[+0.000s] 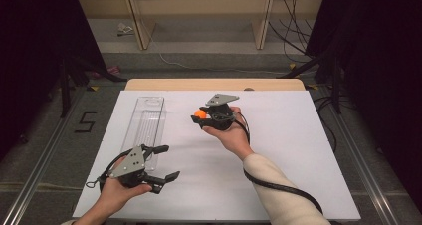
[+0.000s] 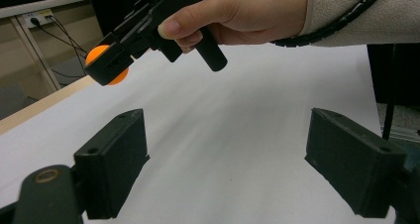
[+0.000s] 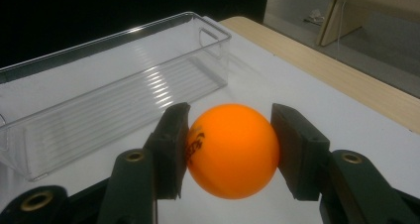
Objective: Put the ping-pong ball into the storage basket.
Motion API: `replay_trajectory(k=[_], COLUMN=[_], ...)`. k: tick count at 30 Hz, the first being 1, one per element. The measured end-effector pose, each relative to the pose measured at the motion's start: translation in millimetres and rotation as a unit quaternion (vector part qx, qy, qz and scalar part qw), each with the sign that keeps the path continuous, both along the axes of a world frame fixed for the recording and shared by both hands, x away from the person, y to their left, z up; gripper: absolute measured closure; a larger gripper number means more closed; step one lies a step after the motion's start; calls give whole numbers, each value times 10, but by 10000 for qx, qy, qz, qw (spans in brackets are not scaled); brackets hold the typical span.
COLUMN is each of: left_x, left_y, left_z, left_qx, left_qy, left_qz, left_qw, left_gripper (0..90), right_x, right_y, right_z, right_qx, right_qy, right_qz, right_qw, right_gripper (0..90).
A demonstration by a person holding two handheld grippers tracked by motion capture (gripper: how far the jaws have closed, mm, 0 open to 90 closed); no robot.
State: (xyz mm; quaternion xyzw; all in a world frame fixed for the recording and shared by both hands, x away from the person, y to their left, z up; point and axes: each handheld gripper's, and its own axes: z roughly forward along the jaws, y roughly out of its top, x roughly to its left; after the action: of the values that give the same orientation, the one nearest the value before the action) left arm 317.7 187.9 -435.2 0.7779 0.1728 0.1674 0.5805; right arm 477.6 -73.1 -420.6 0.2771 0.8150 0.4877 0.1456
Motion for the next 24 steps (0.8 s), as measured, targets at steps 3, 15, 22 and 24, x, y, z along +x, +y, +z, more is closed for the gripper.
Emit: replay_trajectory(k=[3,15,22,24], left_x=[2,0,0,2], left_y=[3,0,-1,1], left_z=[0,0,-1,0], left_qx=[14,-4,-3,7], left_qy=[-1,6,0,4], left_qz=[-3,-6,-10,-10], left_qw=[10000,10000,10000,10000], left_gripper=[157,157,157,157], right_x=[1,11,21,23], right_y=[18,58,95,106], right_z=[-3,20,18,21], right_qx=[-6,-3,-7,-13], right_qy=[-6,3,-5,-10], right_qz=[3,51,62,70], right_qw=[10000,10000,10000,10000], right_gripper=[513,514,514,514])
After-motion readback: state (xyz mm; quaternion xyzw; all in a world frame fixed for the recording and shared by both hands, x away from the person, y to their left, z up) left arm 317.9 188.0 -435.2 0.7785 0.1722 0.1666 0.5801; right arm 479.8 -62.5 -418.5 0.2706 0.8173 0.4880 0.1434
